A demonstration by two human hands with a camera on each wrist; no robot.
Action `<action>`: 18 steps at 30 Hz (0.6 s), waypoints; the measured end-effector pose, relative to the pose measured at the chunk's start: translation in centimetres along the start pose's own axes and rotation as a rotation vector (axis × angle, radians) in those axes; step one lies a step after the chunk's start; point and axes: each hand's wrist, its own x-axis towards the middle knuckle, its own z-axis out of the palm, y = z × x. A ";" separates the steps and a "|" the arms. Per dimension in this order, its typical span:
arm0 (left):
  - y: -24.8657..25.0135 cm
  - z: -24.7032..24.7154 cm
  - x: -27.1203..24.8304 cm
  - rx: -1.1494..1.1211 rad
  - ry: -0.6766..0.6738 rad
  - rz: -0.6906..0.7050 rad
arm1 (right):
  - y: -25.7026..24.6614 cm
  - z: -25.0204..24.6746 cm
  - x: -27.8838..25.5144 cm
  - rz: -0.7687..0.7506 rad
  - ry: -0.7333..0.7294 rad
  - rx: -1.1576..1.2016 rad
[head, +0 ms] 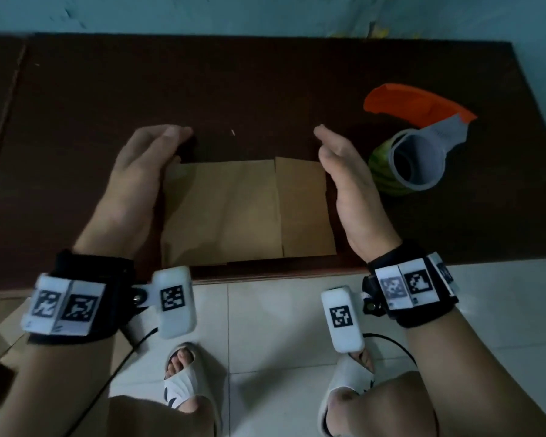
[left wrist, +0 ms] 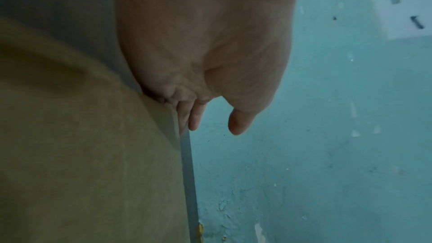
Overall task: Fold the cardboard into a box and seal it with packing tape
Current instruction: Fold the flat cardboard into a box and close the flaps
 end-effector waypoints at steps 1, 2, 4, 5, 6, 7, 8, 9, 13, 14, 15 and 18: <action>-0.3 -0.1 -0.1 0.004 -0.010 0.014 | 0.3 0.0 -0.1 -0.007 0.001 -0.005; -0.6 -0.2 -0.2 0.020 -0.019 0.030 | 0.7 -0.1 -0.1 -0.021 0.001 -0.002; -1.6 -0.2 -0.2 0.065 -0.015 0.068 | 1.5 -0.2 -0.1 -0.058 0.001 -0.002; -2.0 -0.2 -0.3 0.079 -0.013 0.094 | 2.0 -0.3 -0.1 -0.083 0.003 0.005; -2.3 -0.1 -0.5 0.085 -0.010 0.116 | 2.4 -0.3 -0.1 -0.105 0.005 0.021; -2.6 -0.1 -0.6 0.085 0.000 0.134 | 2.8 -0.4 -0.2 -0.123 0.006 0.040; -2.8 -0.1 -0.7 0.083 0.009 0.148 | 3.1 -0.4 -0.1 -0.138 0.005 0.051; -3.0 -0.1 -0.7 0.088 0.018 0.160 | 3.3 -0.5 -0.1 -0.148 0.004 0.053; -4.0 0.1 -1.1 0.101 0.042 0.219 | 3.8 -0.4 -0.1 -0.175 -0.022 0.033; -4.2 0.2 -1.2 0.109 0.055 0.232 | 3.7 -0.3 -0.1 -0.173 -0.032 0.030; -4.4 0.3 -1.2 0.117 0.061 0.245 | 3.7 -0.2 -0.3 -0.169 -0.043 0.026; -4.8 0.9 -1.2 0.122 0.074 0.293 | 3.5 0.5 -0.6 -0.157 -0.047 -0.019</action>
